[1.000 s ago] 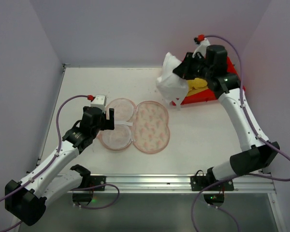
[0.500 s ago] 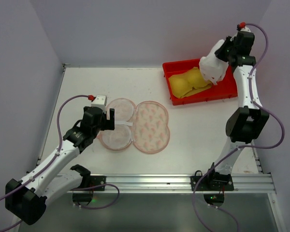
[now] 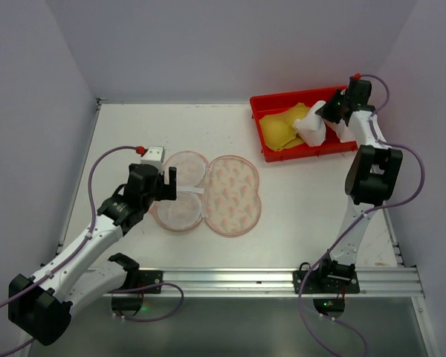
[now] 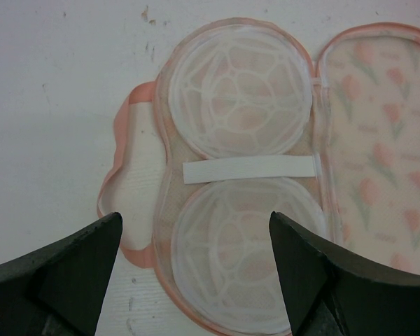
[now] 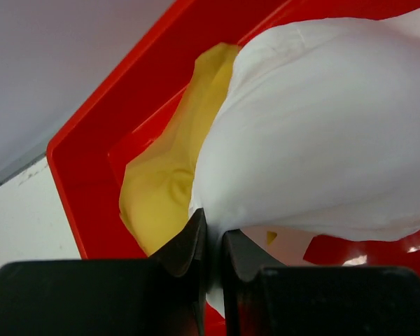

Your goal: Unzip the laundry bag and remove the bra

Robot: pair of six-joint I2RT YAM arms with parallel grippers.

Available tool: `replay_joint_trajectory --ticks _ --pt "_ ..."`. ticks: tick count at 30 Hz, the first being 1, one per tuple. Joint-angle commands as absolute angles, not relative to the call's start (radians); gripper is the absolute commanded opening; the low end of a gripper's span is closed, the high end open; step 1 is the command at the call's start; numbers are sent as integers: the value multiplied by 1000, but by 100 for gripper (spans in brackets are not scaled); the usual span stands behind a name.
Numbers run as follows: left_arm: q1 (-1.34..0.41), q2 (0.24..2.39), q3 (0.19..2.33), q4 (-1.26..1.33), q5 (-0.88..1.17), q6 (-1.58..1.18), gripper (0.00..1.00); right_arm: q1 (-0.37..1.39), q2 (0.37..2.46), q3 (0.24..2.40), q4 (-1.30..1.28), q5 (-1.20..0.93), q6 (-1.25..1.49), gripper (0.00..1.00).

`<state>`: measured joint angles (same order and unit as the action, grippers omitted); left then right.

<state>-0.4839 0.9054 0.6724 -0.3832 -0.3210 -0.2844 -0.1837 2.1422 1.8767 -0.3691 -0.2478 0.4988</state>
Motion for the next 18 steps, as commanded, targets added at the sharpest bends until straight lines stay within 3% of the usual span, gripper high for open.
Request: replay_joint_trajectory --ticks 1,4,8,9,12,18 --pt "-479 899 678 -368 -313 -275 90 -181 2135 1812 -253 -362 618 12" --pt "-479 894 678 -368 -311 -276 90 -181 2137 1784 -264 -353 643 26" --pt "-479 882 673 -367 -311 -276 90 -181 2111 1784 -339 -359 617 52" --pt "-479 882 673 -367 -311 -276 90 -181 2097 1779 -350 -348 609 62" --pt "-479 884 673 -368 -311 -278 90 -178 2016 1741 -382 -290 580 78" --pt "-477 890 678 -374 -308 -279 90 -147 1833 1677 -482 -140 529 89"
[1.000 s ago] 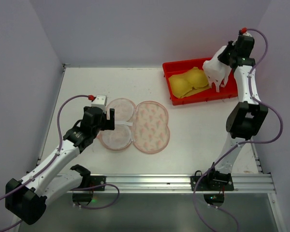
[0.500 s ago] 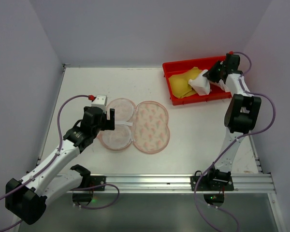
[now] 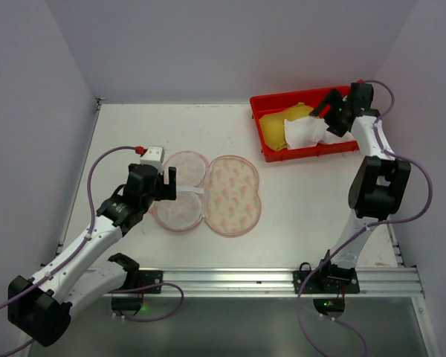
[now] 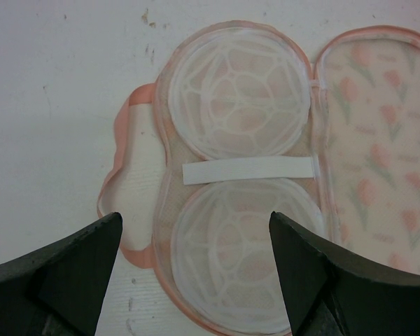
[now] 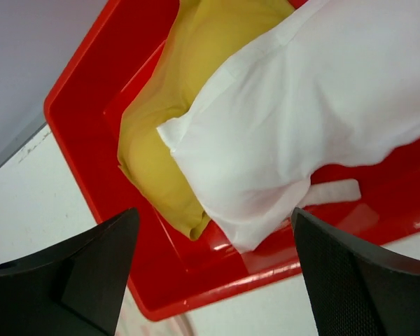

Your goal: Unzip the laundry bag and remove the bra

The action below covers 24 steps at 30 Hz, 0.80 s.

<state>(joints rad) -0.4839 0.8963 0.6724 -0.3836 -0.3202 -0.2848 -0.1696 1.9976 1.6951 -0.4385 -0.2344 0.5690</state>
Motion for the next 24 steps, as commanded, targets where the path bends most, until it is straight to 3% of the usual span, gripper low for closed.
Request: replay_joint_trajectory --ticks 1,7,12,16,24 --pt "-479 888 677 -374 -310 -279 90 -140 1804 1623 -473 -127 525 91" --pt "-479 884 678 -377 -322 -284 90 32 1586 1375 -433 -115 500 92" --pt "-477 882 678 -382 -333 -285 90 214 1497 1192 -419 -66 515 83" --pt "-477 879 678 -383 -341 -290 90 358 1497 1042 -388 -37 551 79" --pt "-479 870 678 -390 -364 -295 90 477 1594 974 -351 -2 580 70"
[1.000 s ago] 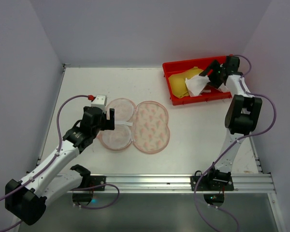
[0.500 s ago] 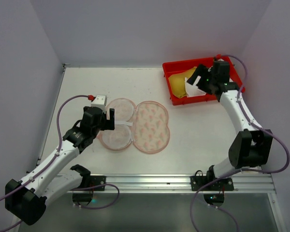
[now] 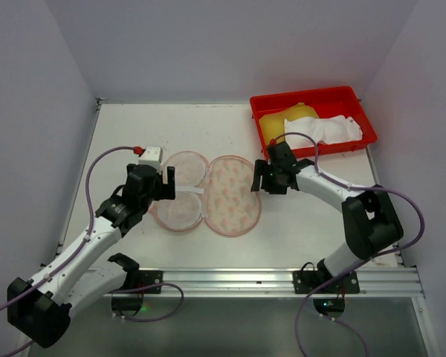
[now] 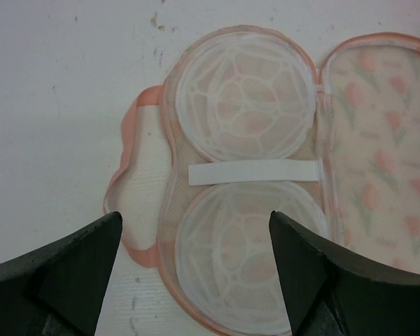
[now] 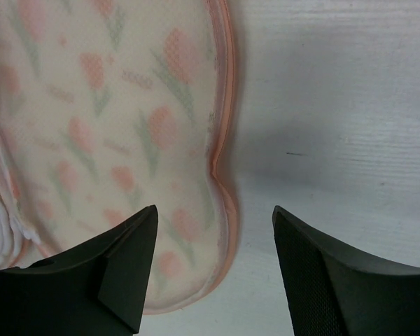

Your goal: Unzip the laundry bag and remove the bra

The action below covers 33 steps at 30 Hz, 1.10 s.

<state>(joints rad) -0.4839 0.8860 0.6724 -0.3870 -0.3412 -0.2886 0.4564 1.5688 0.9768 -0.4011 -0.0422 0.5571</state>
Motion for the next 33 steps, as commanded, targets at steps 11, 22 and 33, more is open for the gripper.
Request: replay_joint_trajectory --ticks 11,22,33 --pt "-477 865 680 -391 -367 -296 90 545 1756 1029 -348 63 584 45" --pt "-479 861 678 -393 -371 -296 90 551 1649 997 -379 83 549 0" --pt "-479 865 681 -393 -373 -296 90 523 1359 1049 -457 156 400 0"
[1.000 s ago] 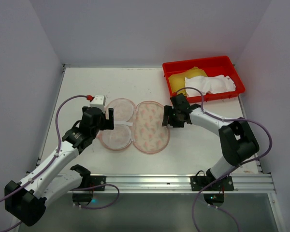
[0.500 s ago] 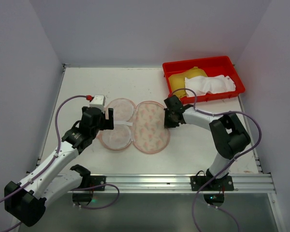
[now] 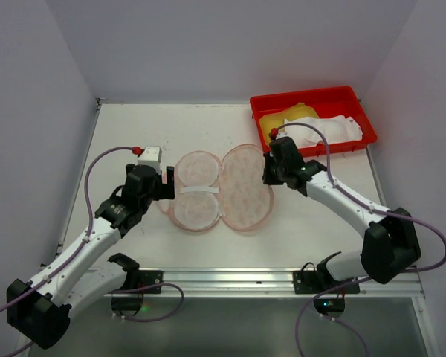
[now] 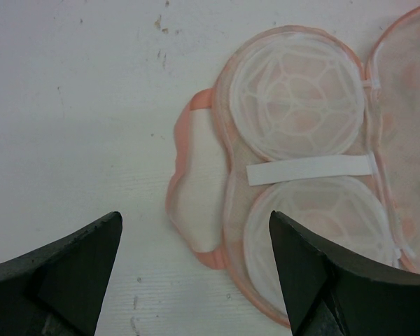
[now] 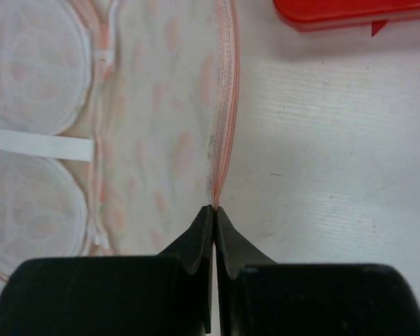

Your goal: Unzip the laundry bag and remove the bra

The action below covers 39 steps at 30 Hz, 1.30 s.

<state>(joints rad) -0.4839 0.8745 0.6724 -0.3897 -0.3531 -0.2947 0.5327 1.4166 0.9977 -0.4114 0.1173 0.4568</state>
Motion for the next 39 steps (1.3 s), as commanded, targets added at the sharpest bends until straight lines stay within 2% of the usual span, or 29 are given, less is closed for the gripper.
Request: replay_joint_trajectory --ticks 1,12,24,34,39 --pt "-479 865 681 -393 -373 -296 90 525 1347 1057 -462 143 405 0" --pt "-479 864 680 -393 -370 -295 90 528 1373 1213 -420 -176 459 0" --pt "-479 871 680 -393 -362 -295 90 574 1640 1298 -200 -443 620 0" --pt "-479 879 681 -391 -356 -293 90 658 1756 1328 -22 -453 673 0" --pt "-479 877 681 -391 -351 -291 90 679 1816 1328 107 -453 739 4"
